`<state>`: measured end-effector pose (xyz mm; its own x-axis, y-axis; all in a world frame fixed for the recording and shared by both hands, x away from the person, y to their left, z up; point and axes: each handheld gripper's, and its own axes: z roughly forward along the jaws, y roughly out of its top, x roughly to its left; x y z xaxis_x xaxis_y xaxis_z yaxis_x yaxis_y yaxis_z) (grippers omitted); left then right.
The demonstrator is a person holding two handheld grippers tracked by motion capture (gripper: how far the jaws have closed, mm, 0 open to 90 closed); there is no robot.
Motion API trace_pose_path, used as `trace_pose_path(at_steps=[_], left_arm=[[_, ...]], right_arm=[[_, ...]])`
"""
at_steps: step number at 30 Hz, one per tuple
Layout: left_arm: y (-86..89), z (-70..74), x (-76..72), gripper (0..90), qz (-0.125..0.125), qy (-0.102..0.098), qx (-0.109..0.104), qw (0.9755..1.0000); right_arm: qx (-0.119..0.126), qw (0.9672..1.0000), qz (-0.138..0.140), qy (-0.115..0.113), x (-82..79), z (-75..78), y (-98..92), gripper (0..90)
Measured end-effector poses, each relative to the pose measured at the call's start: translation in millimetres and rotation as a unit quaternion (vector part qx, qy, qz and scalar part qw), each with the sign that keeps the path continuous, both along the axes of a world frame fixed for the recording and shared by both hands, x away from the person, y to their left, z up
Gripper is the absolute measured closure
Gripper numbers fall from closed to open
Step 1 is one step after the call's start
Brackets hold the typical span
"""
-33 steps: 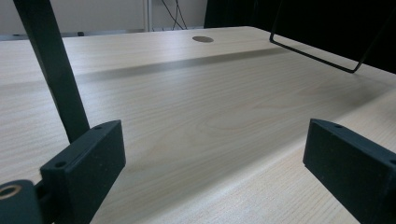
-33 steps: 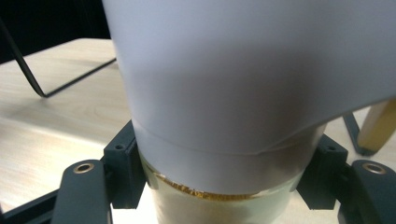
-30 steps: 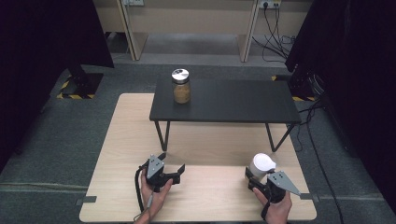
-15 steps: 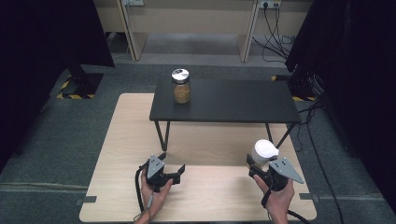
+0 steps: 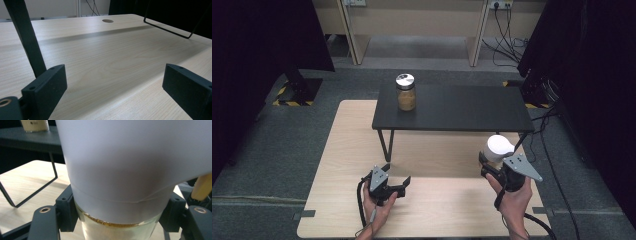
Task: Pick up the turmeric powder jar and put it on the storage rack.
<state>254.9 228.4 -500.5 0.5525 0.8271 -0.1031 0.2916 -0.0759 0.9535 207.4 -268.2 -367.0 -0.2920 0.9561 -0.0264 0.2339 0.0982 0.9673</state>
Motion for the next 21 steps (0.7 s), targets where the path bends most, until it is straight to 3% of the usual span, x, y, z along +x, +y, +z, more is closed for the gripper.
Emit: trace_pose_path(at_steps=[14,21], left_arm=[[0.0,-0.2,0.2,4.8,-0.001,-0.001,0.000,1.0000],[-0.4,-0.4,0.2,4.8,-0.002,-0.002,0.000,1.0000]], right_arm=[[-0.003,0.9999,-0.003,-0.016,15.3,38.0,3.3,31.2],[0.005,0.9995,-0.010,-0.028,33.8,62.1,2.7,31.2]])
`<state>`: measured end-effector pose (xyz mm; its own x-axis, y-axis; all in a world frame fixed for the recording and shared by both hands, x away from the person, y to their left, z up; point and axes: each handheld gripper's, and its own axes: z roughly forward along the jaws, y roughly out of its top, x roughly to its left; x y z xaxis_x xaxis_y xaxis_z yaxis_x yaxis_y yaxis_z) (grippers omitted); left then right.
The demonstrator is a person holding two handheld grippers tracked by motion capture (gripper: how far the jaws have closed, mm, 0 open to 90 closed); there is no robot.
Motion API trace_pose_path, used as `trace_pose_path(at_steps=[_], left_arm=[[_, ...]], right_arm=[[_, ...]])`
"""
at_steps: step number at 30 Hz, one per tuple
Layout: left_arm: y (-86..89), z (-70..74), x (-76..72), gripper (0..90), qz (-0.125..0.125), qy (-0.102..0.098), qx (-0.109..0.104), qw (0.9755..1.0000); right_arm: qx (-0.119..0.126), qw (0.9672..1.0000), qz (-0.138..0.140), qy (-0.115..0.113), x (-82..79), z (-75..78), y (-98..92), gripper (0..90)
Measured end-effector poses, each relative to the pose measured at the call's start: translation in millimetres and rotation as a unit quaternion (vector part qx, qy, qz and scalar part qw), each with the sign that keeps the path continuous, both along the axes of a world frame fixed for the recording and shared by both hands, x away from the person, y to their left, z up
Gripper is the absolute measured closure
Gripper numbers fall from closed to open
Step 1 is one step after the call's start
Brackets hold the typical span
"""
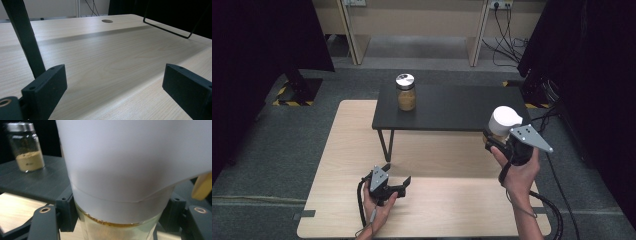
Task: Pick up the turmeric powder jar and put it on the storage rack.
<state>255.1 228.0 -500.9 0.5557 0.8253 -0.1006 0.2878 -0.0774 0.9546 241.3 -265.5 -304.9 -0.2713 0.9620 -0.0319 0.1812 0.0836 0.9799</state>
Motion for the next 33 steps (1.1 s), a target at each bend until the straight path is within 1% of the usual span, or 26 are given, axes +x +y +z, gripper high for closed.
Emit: trace_pose_path(at_steps=[4,8,11,12,13,14,18,19,20,21,24,27,28,33], left_arm=[[0.4,-0.1,0.2,4.8,0.000,0.000,0.000,1.0000],[0.5,-0.1,0.2,4.7,0.000,0.000,0.000,1.0000],[0.5,-0.1,0.2,4.7,-0.001,0.000,0.000,1.0000],[0.5,-0.1,0.2,4.7,-0.001,0.000,0.000,1.0000],[0.4,-0.1,0.1,4.7,0.000,0.000,0.000,1.0000],[0.4,-0.1,0.2,4.7,-0.001,0.000,0.000,1.0000],[0.3,-0.4,0.1,4.7,-0.001,0.000,-0.001,1.0000],[0.3,-0.3,0.2,4.7,-0.001,-0.001,-0.001,1.0000],[0.3,-0.3,0.2,4.7,-0.001,-0.001,-0.001,1.0000],[0.3,-0.4,0.1,4.7,-0.001,-0.001,-0.001,1.0000],[0.3,-0.5,0.2,4.7,-0.001,-0.001,-0.001,1.0000],[0.3,-0.5,0.2,4.7,-0.002,-0.001,-0.001,1.0000],[0.1,-0.6,0.3,4.7,-0.002,-0.002,-0.001,1.0000],[0.6,-0.5,0.6,4.7,-0.003,-0.001,-0.001,1.0000]], right_arm=[[0.001,1.0000,-0.006,0.000,17.2,10.4,1.6,31.2],[0.008,0.9999,-0.013,0.004,37.1,20.4,2.8,31.2],[0.010,0.9997,-0.014,0.015,54.4,27.4,4.5,31.2],[0.010,0.9997,-0.014,0.015,54.4,27.4,4.5,31.2],[0.008,0.9997,-0.015,0.018,59.9,29.1,6.2,31.2],[0.009,0.9995,-0.019,0.025,70.9,31.9,9.2,31.2],[0.009,0.9987,-0.026,0.043,91.2,37.0,16.0,31.2],[0.012,0.9984,-0.028,0.047,95.8,37.4,17.3,31.2],[0.012,0.9984,-0.028,0.047,95.8,37.4,17.3,31.2],[0.015,0.9978,-0.033,0.055,103.5,37.8,20.4,31.2],[0.011,0.9971,-0.041,0.063,113.2,36.6,25.1,31.1],[0.010,0.9967,-0.046,0.067,117.4,34.6,26.8,31.2],[0.012,0.9965,-0.048,0.067,119.7,31.7,27.1,31.2],[0.008,0.9968,-0.049,0.062,120.9,28.3,28.4,31.1]])
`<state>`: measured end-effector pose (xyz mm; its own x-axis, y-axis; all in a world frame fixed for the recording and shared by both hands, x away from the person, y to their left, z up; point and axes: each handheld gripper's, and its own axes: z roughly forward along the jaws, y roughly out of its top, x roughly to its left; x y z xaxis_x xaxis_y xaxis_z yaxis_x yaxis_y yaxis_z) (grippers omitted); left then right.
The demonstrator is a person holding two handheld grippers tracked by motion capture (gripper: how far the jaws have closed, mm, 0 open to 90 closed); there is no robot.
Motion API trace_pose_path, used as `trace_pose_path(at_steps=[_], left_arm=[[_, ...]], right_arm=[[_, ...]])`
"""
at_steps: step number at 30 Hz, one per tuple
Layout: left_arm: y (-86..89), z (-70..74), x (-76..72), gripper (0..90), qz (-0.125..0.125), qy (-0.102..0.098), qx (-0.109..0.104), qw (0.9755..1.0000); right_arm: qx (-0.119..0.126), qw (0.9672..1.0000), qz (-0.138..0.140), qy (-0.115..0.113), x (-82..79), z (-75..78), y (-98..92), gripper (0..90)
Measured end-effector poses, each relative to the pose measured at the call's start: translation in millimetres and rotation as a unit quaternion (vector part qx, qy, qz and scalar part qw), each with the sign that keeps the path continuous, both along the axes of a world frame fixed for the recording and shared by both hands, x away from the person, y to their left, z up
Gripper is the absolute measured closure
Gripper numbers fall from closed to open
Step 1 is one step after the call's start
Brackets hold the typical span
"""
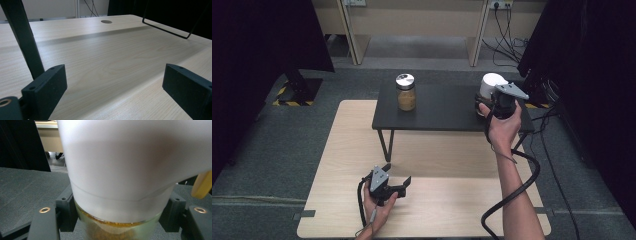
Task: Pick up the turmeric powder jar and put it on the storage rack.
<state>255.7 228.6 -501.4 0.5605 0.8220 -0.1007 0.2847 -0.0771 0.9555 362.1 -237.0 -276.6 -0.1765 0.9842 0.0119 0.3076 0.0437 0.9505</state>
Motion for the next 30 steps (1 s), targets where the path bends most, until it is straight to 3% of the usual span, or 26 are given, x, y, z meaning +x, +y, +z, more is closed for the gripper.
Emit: trace_pose_path(at_steps=[16,18,19,20,21,26,28,30], left_arm=[[-0.6,-0.2,-0.4,4.7,0.000,-0.001,0.000,1.0000],[-0.6,-0.1,-0.4,4.7,0.000,-0.001,0.001,1.0000],[-0.7,-0.1,-0.4,4.7,0.000,-0.001,0.001,1.0000],[-0.8,-0.1,-0.4,4.7,0.000,-0.001,0.001,1.0000],[-0.7,-0.1,-0.4,4.7,0.000,-0.001,0.001,1.0000],[-0.8,-0.1,-0.4,4.7,0.000,-0.001,0.001,1.0000],[-0.8,0.0,-0.4,4.7,0.000,-0.001,0.001,1.0000],[-1.0,0.0,-0.5,4.7,0.000,-0.001,0.001,1.0000]], right_arm=[[-0.011,0.9997,-0.007,-0.021,-3.1,-9.0,4.4,29.6],[-0.015,0.9997,-0.005,-0.016,-2.1,-8.0,4.5,20.2],[-0.015,0.9997,-0.005,-0.016,-2.1,-8.0,4.5,20.2],[-0.013,0.9997,-0.010,-0.019,-2.7,-10.0,5.7,9.3],[-0.010,0.9997,-0.010,-0.021,-2.9,-11.0,5.0,5.2],[-0.006,0.9996,-0.005,-0.029,-6.9,-14.7,2.1,1.2],[-0.001,0.9988,-0.008,-0.049,-11.8,-22.0,0.4,1.0],[0.000,0.9990,-0.007,-0.044,-11.9,-22.6,-1.7,1.1]])
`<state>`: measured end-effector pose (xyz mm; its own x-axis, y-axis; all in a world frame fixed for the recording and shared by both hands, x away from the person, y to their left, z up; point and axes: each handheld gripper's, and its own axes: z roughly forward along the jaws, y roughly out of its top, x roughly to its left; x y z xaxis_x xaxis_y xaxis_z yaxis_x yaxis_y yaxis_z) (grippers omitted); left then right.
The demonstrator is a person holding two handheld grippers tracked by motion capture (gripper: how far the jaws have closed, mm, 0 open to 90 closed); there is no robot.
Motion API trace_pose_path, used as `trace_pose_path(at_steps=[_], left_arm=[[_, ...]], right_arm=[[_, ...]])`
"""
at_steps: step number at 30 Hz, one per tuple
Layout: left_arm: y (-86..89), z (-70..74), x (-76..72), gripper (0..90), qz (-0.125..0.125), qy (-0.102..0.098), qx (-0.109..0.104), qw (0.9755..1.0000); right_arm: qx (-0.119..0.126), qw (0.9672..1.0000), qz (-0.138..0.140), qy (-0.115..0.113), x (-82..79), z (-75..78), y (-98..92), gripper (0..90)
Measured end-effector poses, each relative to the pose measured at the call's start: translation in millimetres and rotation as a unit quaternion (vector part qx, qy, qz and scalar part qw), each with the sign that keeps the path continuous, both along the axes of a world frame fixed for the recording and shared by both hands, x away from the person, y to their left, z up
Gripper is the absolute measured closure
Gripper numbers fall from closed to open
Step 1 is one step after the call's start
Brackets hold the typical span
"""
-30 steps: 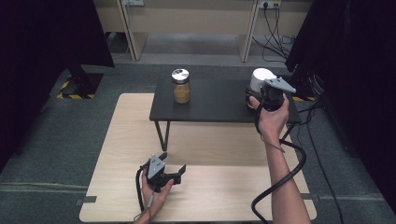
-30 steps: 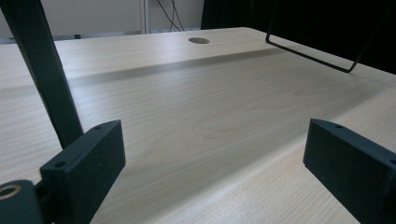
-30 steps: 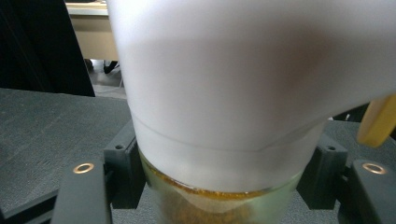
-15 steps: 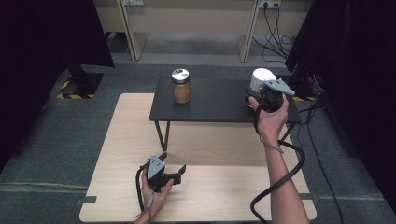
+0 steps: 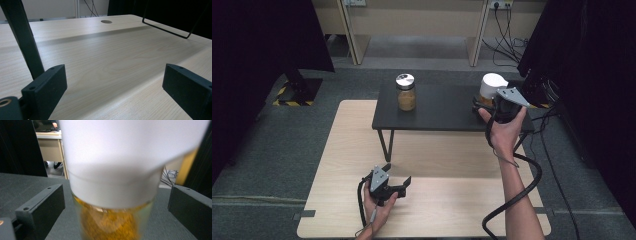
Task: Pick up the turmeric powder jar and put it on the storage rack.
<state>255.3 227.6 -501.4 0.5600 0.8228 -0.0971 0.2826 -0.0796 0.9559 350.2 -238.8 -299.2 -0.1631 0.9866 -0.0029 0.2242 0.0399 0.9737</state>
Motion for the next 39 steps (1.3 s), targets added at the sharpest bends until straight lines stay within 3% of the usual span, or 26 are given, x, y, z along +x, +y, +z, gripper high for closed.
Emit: trace_pose_path(at_steps=[21,39], left_arm=[[-0.1,0.4,0.1,4.7,-0.001,0.001,0.001,1.0000],[-0.7,0.8,-0.1,4.5,-0.003,0.000,0.004,1.0000]], right_arm=[[0.011,0.9996,0.011,-0.023,-31.7,-14.3,-8.9,1.0],[0.016,0.9988,0.011,-0.044,-65.3,-35.8,-21.5,0.7]])
